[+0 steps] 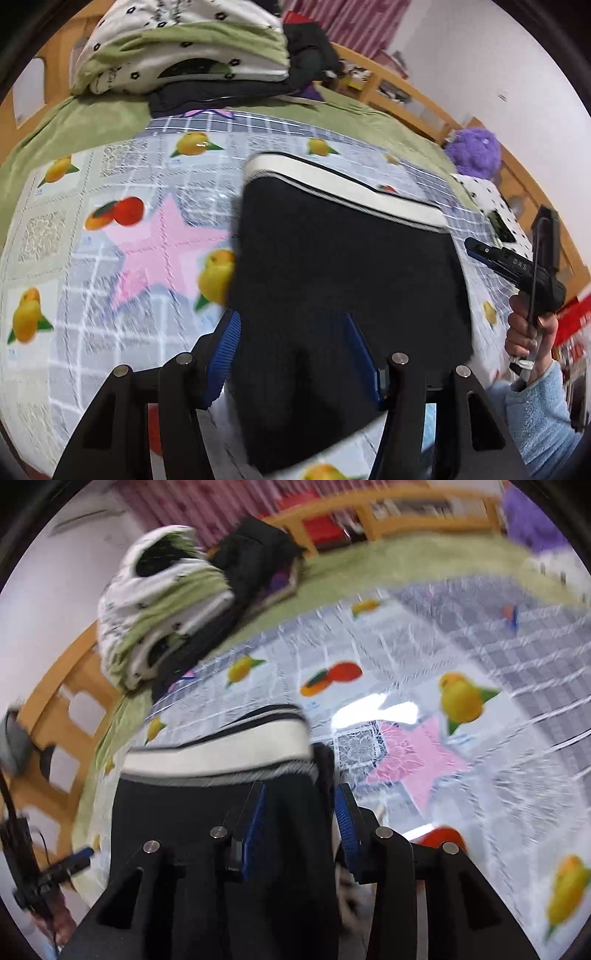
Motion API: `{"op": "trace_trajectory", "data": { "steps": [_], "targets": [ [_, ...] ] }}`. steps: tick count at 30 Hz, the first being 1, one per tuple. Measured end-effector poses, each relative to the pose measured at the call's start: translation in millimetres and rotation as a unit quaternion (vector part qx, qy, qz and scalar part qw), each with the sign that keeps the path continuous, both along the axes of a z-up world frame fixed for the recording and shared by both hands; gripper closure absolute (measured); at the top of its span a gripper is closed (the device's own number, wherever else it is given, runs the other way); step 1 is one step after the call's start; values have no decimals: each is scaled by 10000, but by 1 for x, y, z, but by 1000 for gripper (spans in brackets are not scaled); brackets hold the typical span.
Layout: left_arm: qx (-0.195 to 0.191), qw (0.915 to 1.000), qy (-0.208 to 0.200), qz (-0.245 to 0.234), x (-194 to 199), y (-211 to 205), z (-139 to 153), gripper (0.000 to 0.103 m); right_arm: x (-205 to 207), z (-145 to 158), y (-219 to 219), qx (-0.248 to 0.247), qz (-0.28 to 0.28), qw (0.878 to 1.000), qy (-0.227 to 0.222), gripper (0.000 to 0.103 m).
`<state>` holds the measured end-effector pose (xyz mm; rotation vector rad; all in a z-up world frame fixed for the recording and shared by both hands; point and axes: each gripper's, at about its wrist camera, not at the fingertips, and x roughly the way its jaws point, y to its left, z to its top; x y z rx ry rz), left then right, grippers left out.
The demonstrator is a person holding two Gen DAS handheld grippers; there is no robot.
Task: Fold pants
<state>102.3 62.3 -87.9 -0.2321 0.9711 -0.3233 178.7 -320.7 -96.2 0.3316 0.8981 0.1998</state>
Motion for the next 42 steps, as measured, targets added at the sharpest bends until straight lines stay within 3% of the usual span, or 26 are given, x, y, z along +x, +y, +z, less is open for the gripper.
{"op": "trace_trajectory", "data": {
  "steps": [4, 6, 10, 13, 17, 21, 30, 34, 36, 38, 42],
  "targets": [
    [117, 9998, 58, -116, -25, -19, -17, 47, -59, 9, 21, -320, 449, 9980, -298, 64],
    [349, 9992, 214, -46, -34, -25, -35, 48, -84, -4, 33, -511, 673, 9960, -288, 64],
    [500, 9983, 251, 168, -47, -26, -50, 48, -102, -59, 44, -987, 731, 9921, 243, 67],
    [426, 9981, 389, 207, -47, -22, -43, 47, -112, -59, 45, -1067, 665, 9920, 109, 68],
    [424, 9976, 428, 351, -39, -18, -35, 47, -104, -42, 38, -733, 681, 9948, 172, 68],
    [455, 9979, 287, 363, -23, -21, -25, 47, -92, -22, 38, -704, 636, 9954, -140, 68],
    [614, 9971, -386, 232, 66, -47, 8, 47, -10, 14, 41, -1001, 336, 9915, -758, 68],
    [827, 9958, -303, 265, 110, -60, -11, 47, 26, -10, 47, -1133, 381, 9913, -556, 68],
    [853, 9958, 41, 337, 130, -59, -35, 47, 37, -31, 49, -1353, 386, 9892, -419, 68],
    [770, 9961, 191, 387, 136, -59, -48, 47, 37, -38, 49, -1380, 367, 9880, -595, 68],
    [896, 9954, 6, 351, 131, -65, -49, 41, 46, -39, 49, -1417, 412, 9877, -522, 68]
  ]
}}
